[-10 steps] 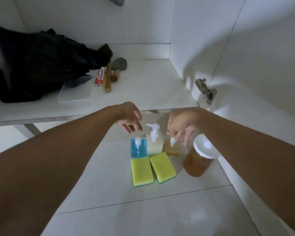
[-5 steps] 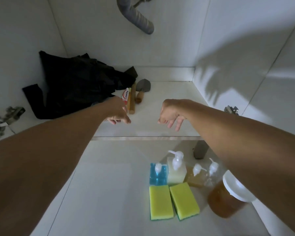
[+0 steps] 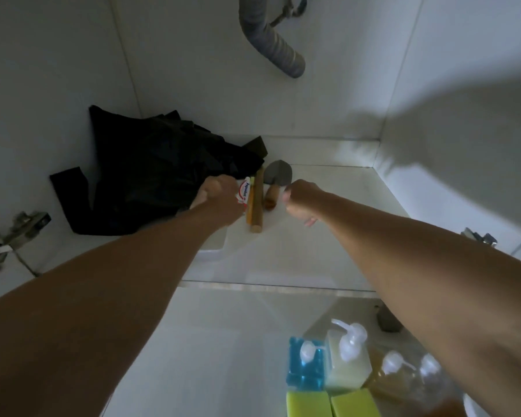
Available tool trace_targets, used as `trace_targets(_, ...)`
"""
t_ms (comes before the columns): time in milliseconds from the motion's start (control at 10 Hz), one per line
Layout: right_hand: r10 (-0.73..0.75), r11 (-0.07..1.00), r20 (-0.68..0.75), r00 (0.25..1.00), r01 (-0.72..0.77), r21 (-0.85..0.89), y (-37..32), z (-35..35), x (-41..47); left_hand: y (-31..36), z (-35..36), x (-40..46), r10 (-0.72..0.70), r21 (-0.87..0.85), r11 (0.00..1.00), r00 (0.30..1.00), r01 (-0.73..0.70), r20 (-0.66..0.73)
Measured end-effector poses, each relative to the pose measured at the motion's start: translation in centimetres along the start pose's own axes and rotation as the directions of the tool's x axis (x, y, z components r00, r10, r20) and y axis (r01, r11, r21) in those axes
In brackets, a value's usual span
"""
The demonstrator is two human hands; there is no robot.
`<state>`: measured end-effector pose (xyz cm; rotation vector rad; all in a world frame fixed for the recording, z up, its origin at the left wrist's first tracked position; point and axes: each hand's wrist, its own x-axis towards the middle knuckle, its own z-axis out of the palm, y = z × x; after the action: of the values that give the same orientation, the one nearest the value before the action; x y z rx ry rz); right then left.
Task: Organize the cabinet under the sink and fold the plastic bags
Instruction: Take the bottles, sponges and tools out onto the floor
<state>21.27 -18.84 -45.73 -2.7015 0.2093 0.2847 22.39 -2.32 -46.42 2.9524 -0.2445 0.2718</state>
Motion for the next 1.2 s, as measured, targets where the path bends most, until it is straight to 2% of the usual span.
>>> trace_targets(100, -0.128, 0.977, -0.034, 0.991, 0.12, -0.175, -0.6, 0.3, 1.6, 0.6, 1.3, 1.2, 0.057, -0.087, 0.994, 0.998, -0.058, -0.01)
trace_targets(200, -0.19, 0.955, 0.002, 0.982, 0.185, -0.232, -0.8, 0.8, 3.4, 1.6, 2.9, 2.2, 0.055, -0.079, 0.996, 0.993, -0.047, 0.101)
trace_targets(300, -0.23, 0.93, 0.074, 0.97, 0.241, -0.276, -0.4, 1.3, 5.4, 2.5, 4.9, 2.6, -0.027, -0.135, 0.989, 0.982, 0.053, 0.188)
trace_targets(400, -0.232, 0.935, -0.085, 0.969, 0.199, -0.292, 0.9, 2.0, 7.8, 3.1, 6.2, 3.2, -0.077, -0.104, 0.99, 0.98, 0.097, 0.181)
trace_targets(500, -0.093, 0.988, -0.28, 0.956, 0.053, -0.148, 2.1, 2.1, 8.9, 3.6, 6.9, 3.7, -0.11, -0.074, 0.989, 0.977, 0.126, 0.185)
trace_targets(600, -0.034, 0.997, -0.363, 0.931, 0.007, -0.076, 2.9, 2.2, 9.6, 4.2, 6.7, 3.9, -0.14, -0.057, 0.987, 0.975, 0.152, 0.171)
trace_targets(700, 0.026, 0.997, -0.28, 0.96, -0.044, -0.058, 3.1, 1.8, 9.4, 4.3, 6.5, 4.3, -0.172, -0.13, 0.97, 0.96, 0.203, 0.221)
trace_targets(800, 0.08, 0.997, -0.144, 0.986, -0.076, 0.03, 3.2, 0.9, 8.6, 4.8, 5.9, 4.6, -0.241, -0.256, 0.913, 0.928, 0.316, 0.285)
trace_targets(900, 0.123, 0.986, -0.129, 0.984, -0.106, 0.132, 3.9, 0.1, 7.5, 5.8, 5.1, 5.0, -0.265, -0.376, 0.822, 0.872, 0.428, 0.412)
trace_targets(1000, 0.162, 0.969, -0.093, 0.982, -0.14, 0.201, 5.2, -0.9, 5.3, 6.9, 5.3, 6.5, -0.243, -0.482, 0.754, 0.872, 0.445, 0.425)
trace_targets(1100, 0.194, 0.961, -0.103, 0.975, -0.168, 0.22, 6.2, -2.2, 2.0, 7.9, 3.8, 5.3, -0.217, -0.518, 0.733, 0.873, 0.441, 0.437)
trace_targets(1200, 0.196, 0.975, -0.114, 0.974, -0.182, 0.127, 6.6, -3.3, -1.6, 9.5, 1.1, 2.0, -0.173, -0.537, 0.717, 0.859, 0.446, 0.482)
